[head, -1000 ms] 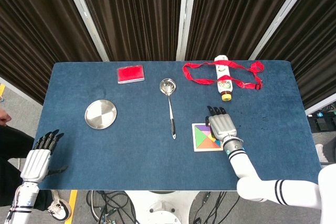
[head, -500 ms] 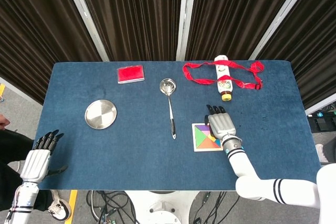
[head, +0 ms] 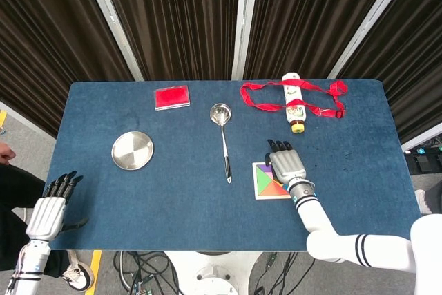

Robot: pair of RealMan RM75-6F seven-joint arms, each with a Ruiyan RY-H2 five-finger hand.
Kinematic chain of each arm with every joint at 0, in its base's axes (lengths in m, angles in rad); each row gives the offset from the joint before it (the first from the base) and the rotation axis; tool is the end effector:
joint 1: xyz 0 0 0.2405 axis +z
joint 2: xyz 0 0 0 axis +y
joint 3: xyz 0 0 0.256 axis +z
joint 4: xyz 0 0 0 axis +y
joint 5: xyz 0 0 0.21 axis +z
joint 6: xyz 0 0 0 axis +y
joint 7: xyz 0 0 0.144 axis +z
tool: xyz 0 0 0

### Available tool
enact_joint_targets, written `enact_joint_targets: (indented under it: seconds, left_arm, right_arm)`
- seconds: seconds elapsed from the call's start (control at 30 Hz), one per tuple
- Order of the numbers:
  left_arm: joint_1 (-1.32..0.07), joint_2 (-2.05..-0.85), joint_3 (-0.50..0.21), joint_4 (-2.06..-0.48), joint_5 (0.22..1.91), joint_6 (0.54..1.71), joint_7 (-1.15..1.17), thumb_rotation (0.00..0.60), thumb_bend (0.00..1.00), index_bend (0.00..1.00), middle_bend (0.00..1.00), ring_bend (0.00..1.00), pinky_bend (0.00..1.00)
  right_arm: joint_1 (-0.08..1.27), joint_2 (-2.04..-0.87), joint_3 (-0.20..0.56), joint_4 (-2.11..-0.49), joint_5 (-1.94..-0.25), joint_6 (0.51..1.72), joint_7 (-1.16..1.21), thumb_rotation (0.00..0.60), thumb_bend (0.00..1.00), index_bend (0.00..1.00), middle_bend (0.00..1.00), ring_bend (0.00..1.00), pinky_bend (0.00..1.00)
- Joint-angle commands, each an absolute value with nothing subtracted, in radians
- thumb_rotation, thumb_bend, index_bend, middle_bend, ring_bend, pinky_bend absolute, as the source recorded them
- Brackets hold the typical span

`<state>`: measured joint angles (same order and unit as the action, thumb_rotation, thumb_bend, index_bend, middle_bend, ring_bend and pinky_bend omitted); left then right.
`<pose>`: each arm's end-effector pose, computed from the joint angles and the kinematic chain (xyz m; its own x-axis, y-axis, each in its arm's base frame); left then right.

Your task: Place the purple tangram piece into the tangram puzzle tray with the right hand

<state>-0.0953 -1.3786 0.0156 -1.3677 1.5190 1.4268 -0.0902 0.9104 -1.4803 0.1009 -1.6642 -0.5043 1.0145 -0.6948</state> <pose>-0.3326 0.1712 0.0772 0.3025 0.1252 0.9449 0.9531 -0.0281 -0.3014 -0.1513 -0.3390 -0.0153 0.5179 -0.4543 0.7248 -0.8514 -0.1916 0.4882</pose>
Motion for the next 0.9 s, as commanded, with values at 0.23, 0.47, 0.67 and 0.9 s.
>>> enact_joint_targets:
  seconds: [0.23, 0.47, 0.67, 0.9]
  left_arm:
    - [-0.095, -1.379, 0.015, -1.366, 1.520, 1.427, -0.093, 0.600, 0.00, 0.12, 0.03, 0.00, 0.12]
    - [-0.095, -1.379, 0.015, -1.366, 1.521, 1.428, -0.092, 0.600, 0.00, 0.12, 0.03, 0.00, 0.12]
    - [-0.095, -1.379, 0.016, -1.365, 1.519, 1.426, -0.094, 0.600, 0.00, 0.12, 0.03, 0.00, 0.12]
    - [-0.095, -1.380, 0.016, -1.363, 1.521, 1.428, -0.096, 0.600, 0.00, 0.12, 0.03, 0.00, 0.12]
  right_arm:
    - [0.905, -1.473, 0.109, -1.664, -0.518, 1.016, -0.674, 0.600, 0.78, 0.36, 0.00, 0.00, 0.00]
    - [0.906, -1.476, 0.104, -1.659, -0.519, 1.010, -0.676, 0.600, 0.78, 0.33, 0.00, 0.00, 0.00]
    - [0.909, -1.481, 0.097, -1.657, -0.512, 1.007, -0.685, 0.600, 0.78, 0.33, 0.00, 0.00, 0.00]
    - [0.909, -1.478, 0.097, -1.661, -0.513, 1.014, -0.687, 0.600, 0.78, 0.41, 0.00, 0.00, 0.00]
